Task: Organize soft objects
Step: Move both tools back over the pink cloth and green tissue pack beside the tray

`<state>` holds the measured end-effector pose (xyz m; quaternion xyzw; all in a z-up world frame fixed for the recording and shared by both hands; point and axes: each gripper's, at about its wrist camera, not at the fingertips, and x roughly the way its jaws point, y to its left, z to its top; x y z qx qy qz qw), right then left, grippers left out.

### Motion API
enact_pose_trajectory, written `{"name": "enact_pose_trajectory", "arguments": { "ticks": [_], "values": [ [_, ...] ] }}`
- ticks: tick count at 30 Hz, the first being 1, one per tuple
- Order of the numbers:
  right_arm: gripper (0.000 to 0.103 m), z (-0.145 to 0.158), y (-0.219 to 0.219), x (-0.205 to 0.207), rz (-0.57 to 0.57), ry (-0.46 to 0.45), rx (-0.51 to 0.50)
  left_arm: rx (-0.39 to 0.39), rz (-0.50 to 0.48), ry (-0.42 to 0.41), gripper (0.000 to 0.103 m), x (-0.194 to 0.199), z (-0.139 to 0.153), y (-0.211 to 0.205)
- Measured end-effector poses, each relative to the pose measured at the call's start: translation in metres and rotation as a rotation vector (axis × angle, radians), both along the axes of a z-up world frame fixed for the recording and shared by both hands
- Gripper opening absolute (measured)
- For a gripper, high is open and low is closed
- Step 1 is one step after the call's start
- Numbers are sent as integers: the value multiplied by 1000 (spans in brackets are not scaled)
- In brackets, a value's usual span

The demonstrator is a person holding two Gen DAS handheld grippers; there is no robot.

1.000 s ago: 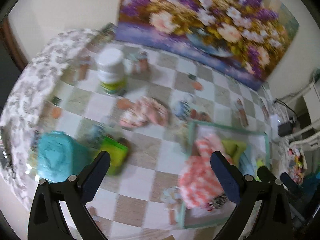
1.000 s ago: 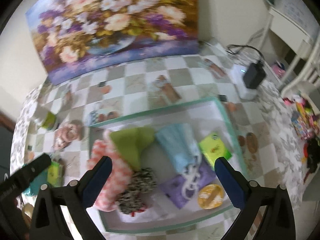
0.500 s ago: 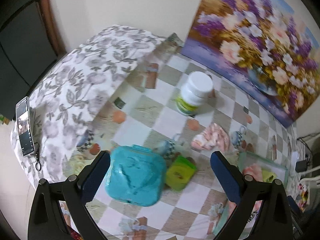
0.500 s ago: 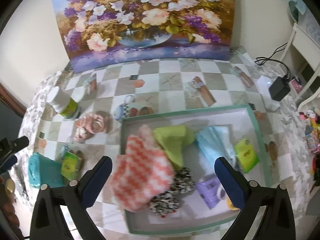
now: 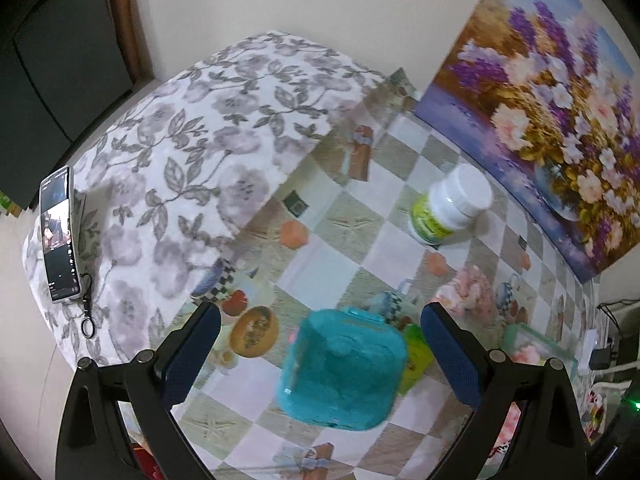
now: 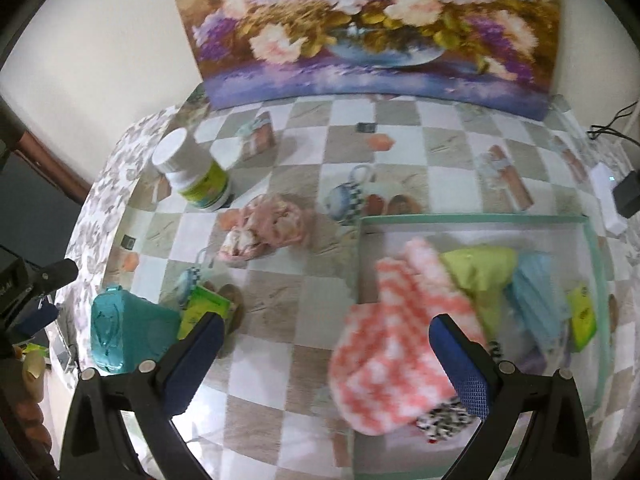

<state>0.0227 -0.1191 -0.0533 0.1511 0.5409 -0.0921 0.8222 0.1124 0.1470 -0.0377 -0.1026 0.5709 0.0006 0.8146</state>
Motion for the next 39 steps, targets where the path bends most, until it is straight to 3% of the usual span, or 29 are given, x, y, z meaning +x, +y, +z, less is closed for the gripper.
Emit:
{"name": "enact_pose_trajectory", "arguments": {
  "ticks": [19, 27, 39],
  "values": [
    [103, -43, 29, 16, 40, 81, 20, -87, 126, 87, 100, 30, -44, 82],
    [103, -52, 39, 22, 62, 84, 33, -160, 84, 105, 100, 42, -58, 83],
    [103, -69, 54, 36, 38, 96, 110, -151, 24, 92, 100, 47, -61, 88]
  ]
}}
